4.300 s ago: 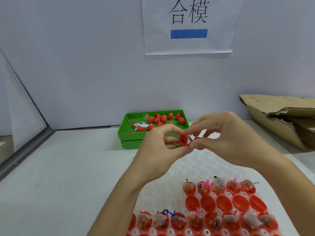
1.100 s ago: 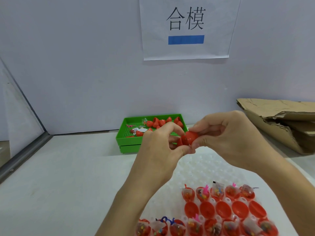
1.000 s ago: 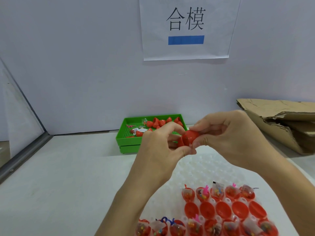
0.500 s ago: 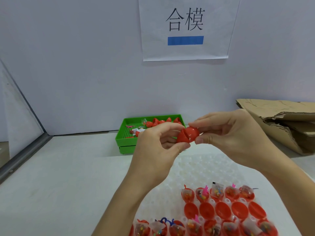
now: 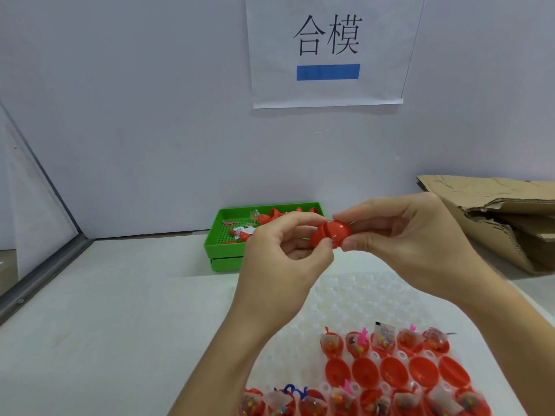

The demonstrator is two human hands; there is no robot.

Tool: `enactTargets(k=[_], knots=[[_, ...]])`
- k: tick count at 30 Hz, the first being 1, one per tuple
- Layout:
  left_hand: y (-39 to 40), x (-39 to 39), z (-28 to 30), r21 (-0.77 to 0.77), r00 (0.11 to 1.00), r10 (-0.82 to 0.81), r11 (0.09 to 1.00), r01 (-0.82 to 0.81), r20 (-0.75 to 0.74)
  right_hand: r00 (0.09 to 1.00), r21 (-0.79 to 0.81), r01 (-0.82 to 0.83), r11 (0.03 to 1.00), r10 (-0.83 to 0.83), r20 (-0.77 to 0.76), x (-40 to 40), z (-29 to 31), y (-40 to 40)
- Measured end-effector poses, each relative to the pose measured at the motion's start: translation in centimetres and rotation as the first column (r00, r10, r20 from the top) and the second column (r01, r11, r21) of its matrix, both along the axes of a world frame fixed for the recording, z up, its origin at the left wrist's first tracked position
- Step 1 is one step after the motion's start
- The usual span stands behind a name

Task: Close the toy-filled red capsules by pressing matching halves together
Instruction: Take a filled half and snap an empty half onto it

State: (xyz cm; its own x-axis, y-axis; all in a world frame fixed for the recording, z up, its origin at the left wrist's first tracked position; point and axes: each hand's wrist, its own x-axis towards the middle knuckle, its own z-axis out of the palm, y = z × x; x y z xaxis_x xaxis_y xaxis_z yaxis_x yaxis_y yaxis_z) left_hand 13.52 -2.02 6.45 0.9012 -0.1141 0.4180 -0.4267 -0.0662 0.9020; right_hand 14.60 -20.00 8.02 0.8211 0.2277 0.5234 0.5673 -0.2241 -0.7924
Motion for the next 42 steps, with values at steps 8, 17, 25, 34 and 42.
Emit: enactTargets(k=[8, 17, 25, 34, 42], knots=[[-0.7, 0.0, -0.3, -0.077, 0.998, 0.059, 0.995, -0.06, -0.014, 1.0, 0.015, -0.005, 1.0, 0.004, 0.022, -0.1, -0.2, 0.6], [0.0, -0.1, 0.1, -0.009, 0.996, -0.088, 0.996, 0.089, 0.028, 0.997, 0.025, 0.059, 0.998, -0.06, 0.055, 0.1, 0.1, 0.0], [0.0, 0.1, 0.0, 0.011, 0.998, -0.043, 0.999, 0.042, 0.056, 0.996, 0.029, 0.06, 0.998, -0.062, 0.059, 0.0, 0.1, 0.2], [0.1, 0.3, -0.2, 0.007, 0.997, -0.048, 0.999, 0.048, 0.063, 0.998, 0.041, 0.033, 0.999, -0.035, 0.058, -0.3, 0.2, 0.2], [0.3, 0.2, -0.1, 0.047, 0.994, -0.068, 0.997, 0.064, 0.08, 0.995, 0.007, 0.091, 0.996, -0.092, 0.036, 0.0, -0.1, 0.3]])
